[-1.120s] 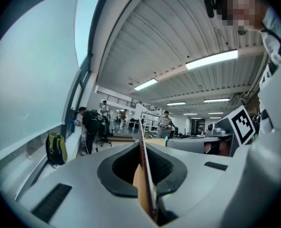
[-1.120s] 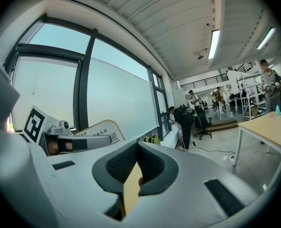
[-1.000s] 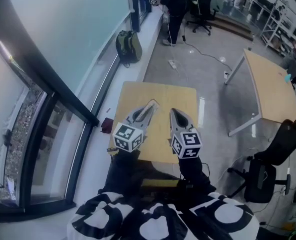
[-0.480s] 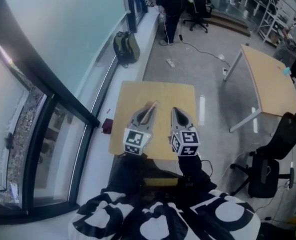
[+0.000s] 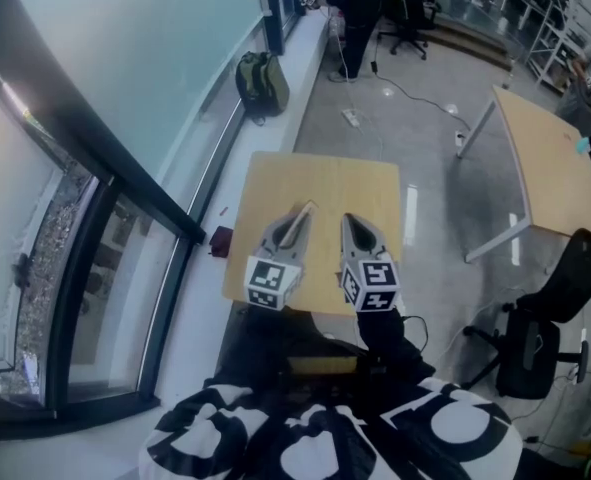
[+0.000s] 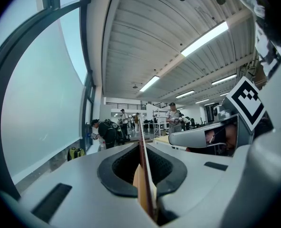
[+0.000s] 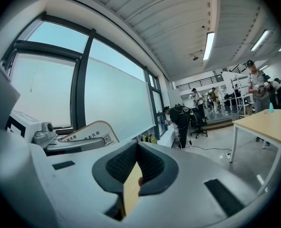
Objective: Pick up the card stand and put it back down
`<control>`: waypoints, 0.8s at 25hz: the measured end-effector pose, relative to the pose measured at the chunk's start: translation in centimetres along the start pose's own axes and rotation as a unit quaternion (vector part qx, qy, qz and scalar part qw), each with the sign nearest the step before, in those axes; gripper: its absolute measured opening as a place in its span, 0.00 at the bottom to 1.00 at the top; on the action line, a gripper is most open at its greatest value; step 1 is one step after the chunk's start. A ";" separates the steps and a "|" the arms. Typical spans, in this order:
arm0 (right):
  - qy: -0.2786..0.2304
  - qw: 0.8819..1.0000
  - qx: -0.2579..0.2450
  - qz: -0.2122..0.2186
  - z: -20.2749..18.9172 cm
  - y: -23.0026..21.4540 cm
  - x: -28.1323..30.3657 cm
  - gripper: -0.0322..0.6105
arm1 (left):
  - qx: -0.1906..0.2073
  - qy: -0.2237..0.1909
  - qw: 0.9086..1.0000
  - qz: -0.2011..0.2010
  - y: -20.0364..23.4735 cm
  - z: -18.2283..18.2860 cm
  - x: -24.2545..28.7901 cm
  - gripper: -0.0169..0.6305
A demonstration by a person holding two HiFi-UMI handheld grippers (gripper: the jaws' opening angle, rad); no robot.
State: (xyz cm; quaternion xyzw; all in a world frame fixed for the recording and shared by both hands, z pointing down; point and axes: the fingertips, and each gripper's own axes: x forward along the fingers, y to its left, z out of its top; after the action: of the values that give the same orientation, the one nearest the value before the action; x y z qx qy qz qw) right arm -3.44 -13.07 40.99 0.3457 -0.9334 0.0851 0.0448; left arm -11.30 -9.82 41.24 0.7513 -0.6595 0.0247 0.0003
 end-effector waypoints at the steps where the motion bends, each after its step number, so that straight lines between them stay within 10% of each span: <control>1: 0.003 1.000 0.000 0.002 -0.2 0.2 0.2 0.08 | -0.003 0.001 1.000 0.001 0.2 -0.2 -0.2 0.06; 20: 0.020 0.993 0.048 -0.105 -2.5 -9.6 -3.5 0.08 | -0.014 0.012 0.990 -0.139 -5.7 -0.2 8.6 0.06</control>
State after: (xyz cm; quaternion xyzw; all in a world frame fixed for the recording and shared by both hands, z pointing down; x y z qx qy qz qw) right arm 5.53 -17.56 44.15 0.4416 -0.8858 0.1317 0.0550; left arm -4.51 -17.55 41.94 0.8354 -0.5486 0.0245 0.0219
